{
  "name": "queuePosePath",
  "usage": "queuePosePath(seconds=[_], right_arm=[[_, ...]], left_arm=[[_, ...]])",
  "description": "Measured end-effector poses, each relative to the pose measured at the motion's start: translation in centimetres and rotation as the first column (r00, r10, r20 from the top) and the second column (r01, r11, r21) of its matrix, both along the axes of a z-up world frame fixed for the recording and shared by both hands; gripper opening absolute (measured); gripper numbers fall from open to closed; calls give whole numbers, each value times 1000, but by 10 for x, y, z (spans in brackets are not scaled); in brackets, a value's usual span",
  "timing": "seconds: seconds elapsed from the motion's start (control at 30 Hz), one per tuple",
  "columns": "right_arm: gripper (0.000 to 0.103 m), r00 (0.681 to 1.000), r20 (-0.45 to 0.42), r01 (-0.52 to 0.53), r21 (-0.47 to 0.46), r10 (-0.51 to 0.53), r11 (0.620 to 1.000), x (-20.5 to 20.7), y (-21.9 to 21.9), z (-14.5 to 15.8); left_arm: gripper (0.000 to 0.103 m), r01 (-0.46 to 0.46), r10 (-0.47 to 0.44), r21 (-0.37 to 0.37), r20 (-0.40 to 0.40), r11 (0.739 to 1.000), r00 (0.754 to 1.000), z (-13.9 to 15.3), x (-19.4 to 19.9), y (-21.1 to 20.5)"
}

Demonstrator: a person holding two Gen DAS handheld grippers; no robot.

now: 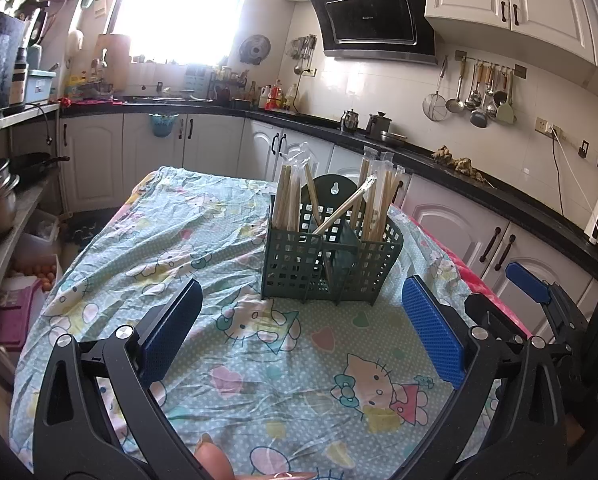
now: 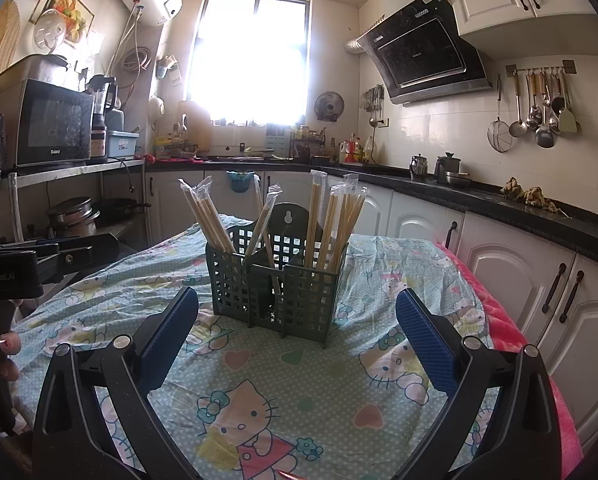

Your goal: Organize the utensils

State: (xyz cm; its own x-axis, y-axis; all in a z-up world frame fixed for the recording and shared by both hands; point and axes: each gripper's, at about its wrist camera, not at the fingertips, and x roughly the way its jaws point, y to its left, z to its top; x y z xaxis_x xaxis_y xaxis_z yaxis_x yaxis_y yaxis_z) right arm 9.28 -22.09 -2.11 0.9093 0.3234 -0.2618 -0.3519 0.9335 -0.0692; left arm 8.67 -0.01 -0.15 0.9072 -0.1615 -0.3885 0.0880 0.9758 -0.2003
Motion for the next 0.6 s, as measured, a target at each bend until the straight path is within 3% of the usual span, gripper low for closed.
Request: queuePosePath(seconds=[0.37, 0.6], right_arm=[[96, 1000, 5, 11, 3, -11, 1000, 0, -2, 1], [96, 998, -21, 65, -2, -65, 998, 7, -6, -2]], left_arm=[[92, 10, -10, -13, -5, 1000, 1000, -5, 3, 0], [92, -25, 24, -8, -109, 1000, 994, -19, 18, 0]])
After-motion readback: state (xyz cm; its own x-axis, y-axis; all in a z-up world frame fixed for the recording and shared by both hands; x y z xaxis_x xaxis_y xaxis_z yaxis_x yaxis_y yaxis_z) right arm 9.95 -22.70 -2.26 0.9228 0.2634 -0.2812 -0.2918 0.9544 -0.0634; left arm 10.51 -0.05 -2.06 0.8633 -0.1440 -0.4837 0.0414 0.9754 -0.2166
